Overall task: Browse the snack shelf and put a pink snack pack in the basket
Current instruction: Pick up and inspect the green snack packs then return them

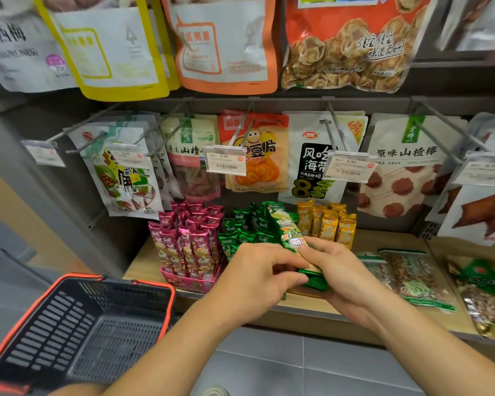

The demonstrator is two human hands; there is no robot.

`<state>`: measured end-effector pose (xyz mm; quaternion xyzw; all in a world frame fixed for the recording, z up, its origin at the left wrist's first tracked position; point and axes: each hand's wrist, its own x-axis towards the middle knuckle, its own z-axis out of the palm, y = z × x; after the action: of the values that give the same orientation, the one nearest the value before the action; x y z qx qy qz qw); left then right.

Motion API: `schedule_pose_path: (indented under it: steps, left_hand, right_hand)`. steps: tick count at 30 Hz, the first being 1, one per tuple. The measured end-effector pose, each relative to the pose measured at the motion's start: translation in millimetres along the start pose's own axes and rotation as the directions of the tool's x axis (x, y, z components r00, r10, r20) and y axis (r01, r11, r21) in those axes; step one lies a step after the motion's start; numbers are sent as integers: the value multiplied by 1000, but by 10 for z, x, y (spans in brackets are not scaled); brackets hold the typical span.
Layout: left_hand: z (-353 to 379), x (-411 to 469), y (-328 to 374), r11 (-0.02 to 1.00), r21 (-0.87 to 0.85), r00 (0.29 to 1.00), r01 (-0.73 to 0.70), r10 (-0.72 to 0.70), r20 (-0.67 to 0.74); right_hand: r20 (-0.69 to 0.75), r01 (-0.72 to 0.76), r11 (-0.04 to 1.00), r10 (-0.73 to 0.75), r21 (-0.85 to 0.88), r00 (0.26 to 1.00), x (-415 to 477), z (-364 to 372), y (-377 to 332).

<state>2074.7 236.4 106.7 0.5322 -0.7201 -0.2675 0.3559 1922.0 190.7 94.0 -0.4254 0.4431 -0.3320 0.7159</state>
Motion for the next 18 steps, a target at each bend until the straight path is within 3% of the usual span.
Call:
schedule_pose_path:
  steps: [5, 10, 15, 18]
  left_hand:
    - [-63, 28, 15, 979, -181, 995, 91, -82, 56]
    - [-78, 35, 28, 973, -207, 992, 103, -86, 93]
    - [-24, 27, 74, 990, -132, 998, 55, -60, -30]
    - [-51, 64, 61, 980, -174, 988, 94, -113, -103]
  right_hand:
    - [-17, 4, 999, -3, 36, 1000, 7, -2, -22]
    - [-23, -1, 999, 2, 36, 1000, -1, 23, -7]
    - [-18, 17, 997, -18, -80, 1000, -8, 59, 18]
    - [-13, 49, 988, -51, -144, 999, -17, 71, -4]
